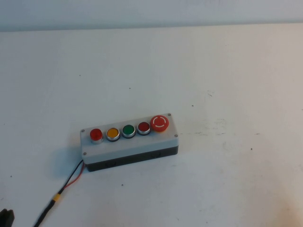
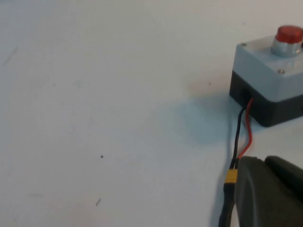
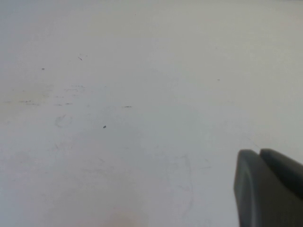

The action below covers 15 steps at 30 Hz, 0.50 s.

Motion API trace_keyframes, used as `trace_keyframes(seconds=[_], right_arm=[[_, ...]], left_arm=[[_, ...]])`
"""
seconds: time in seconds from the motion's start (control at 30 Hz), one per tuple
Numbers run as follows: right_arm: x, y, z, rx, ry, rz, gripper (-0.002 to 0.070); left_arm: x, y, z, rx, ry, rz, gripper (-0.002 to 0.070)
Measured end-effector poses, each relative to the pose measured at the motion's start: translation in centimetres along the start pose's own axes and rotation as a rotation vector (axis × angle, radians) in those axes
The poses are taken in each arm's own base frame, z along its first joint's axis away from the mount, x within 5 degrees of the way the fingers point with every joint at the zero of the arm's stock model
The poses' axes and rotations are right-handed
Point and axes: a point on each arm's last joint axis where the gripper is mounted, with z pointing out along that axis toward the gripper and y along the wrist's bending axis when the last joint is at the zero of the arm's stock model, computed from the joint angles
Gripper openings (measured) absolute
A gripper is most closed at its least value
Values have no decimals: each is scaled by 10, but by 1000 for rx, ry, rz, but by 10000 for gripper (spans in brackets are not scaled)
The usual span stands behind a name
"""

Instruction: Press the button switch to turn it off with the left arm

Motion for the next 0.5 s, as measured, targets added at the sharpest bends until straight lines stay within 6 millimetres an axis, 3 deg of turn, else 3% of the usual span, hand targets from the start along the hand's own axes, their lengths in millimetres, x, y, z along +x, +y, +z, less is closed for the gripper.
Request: trace_keyframes(seconds=[0.5], right_arm=[[0,0,0,0,0,0,-16]], left_arm=[[3,0,0,4,34,-15,-2]])
